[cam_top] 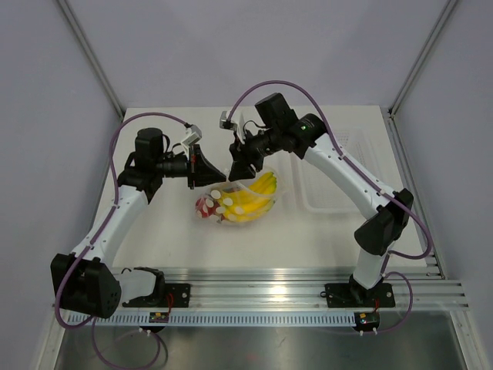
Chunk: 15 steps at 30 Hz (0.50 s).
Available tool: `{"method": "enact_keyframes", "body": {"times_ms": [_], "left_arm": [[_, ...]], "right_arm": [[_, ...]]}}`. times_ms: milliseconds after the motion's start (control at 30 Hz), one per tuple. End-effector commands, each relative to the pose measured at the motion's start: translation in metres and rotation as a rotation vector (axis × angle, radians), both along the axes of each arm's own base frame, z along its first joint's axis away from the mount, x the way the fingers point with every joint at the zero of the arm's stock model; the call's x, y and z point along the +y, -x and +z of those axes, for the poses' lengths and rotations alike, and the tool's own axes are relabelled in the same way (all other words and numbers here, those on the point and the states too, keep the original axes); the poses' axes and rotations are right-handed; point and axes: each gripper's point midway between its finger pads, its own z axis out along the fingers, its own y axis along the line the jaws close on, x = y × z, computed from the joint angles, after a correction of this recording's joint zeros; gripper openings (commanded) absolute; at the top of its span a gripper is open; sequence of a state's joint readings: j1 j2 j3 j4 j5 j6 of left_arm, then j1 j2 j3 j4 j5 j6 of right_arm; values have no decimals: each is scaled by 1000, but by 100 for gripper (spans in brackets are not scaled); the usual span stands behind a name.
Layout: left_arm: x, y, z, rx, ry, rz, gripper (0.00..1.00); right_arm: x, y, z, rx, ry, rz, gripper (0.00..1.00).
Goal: Place the food in the zip-top bag and seal the zipper
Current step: Zip the zipper food storage bag at the center of the board.
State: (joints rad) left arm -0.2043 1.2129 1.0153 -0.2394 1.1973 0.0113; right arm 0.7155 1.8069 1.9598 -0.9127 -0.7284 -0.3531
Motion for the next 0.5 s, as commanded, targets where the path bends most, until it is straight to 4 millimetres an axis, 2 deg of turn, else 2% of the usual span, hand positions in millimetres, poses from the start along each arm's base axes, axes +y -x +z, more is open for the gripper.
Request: {"method": "enact_keyframes", "body": {"times_ms": [0,133,400,467], "left_arm": [[-2,0,30,-126,25,-22,0],[-2,0,30,-121,25,-24,0],[-2,1,29,-119,23,-27,0],[-2,0,29,-121,24,-29,0]], "right_arm": [[2,5,24,-25,-65,42,48],[6,3,25,-18,-74,46,40],[12,4,27,2,-92,58,38],[13,3,26,7,-91,61,32]]}}
